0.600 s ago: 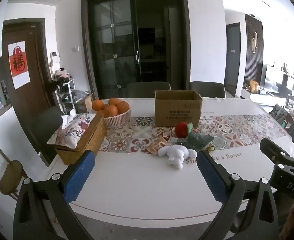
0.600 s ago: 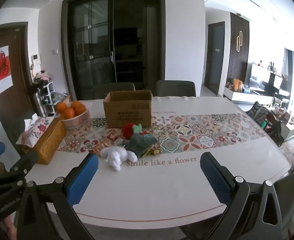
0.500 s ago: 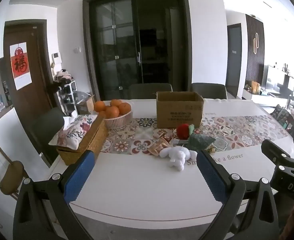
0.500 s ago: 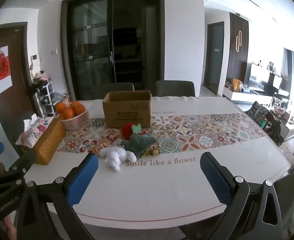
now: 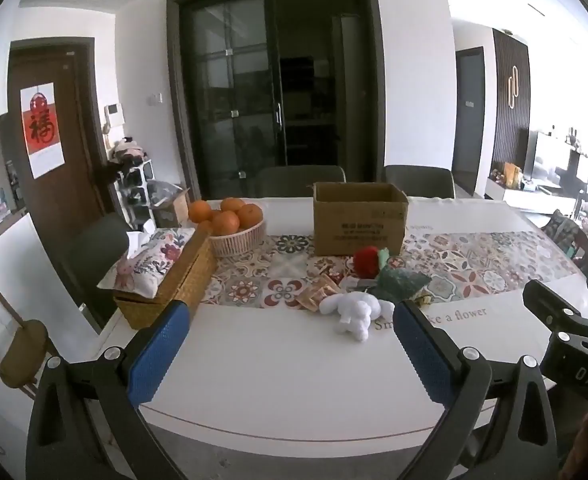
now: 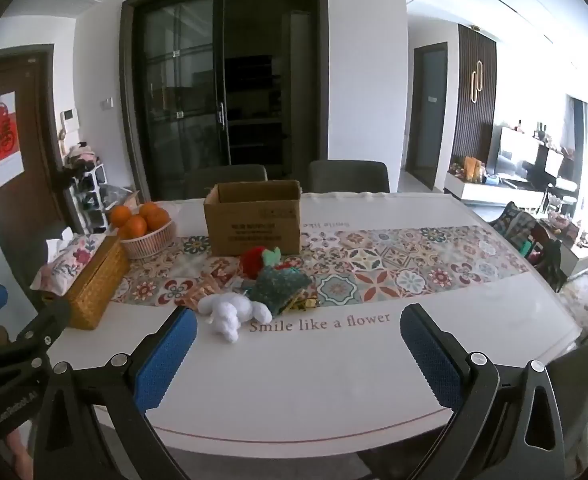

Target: Organize soft objects

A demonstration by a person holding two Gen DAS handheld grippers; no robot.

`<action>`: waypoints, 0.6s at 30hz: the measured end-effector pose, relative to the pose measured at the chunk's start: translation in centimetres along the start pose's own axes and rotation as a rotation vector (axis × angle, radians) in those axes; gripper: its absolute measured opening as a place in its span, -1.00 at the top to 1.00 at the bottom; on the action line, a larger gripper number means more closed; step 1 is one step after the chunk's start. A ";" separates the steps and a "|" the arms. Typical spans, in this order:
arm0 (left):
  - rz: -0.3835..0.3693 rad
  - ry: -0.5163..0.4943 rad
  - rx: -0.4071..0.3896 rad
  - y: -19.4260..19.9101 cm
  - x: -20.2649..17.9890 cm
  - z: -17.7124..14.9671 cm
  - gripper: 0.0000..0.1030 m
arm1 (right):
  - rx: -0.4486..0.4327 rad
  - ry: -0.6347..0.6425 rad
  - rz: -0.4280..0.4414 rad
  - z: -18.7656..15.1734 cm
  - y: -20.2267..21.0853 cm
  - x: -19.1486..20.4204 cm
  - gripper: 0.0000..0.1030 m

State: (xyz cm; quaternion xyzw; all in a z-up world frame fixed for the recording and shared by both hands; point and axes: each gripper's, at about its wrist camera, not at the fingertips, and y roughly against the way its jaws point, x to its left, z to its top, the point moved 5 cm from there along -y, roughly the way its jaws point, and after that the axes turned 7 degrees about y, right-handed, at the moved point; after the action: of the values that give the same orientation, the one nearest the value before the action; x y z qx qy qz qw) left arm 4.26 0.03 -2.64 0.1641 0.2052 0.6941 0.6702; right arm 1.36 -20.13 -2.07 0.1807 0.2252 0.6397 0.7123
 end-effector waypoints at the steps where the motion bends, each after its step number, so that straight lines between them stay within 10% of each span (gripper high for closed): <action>1: -0.001 0.003 0.000 0.0 0.0 0.0 -1.00 | 0.000 0.000 0.000 0.0 0.0 0.0 -1.00; 18: 0.001 0.004 -0.004 0.2 -0.3 0.5 -1.00 | -0.005 0.000 -0.001 0.0 0.1 0.0 -1.00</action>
State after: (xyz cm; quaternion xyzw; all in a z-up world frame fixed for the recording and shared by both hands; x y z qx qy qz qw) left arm 4.31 -0.28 -2.12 0.1617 0.2052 0.6951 0.6698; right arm 1.27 -20.07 -2.04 0.1790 0.2238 0.6398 0.7131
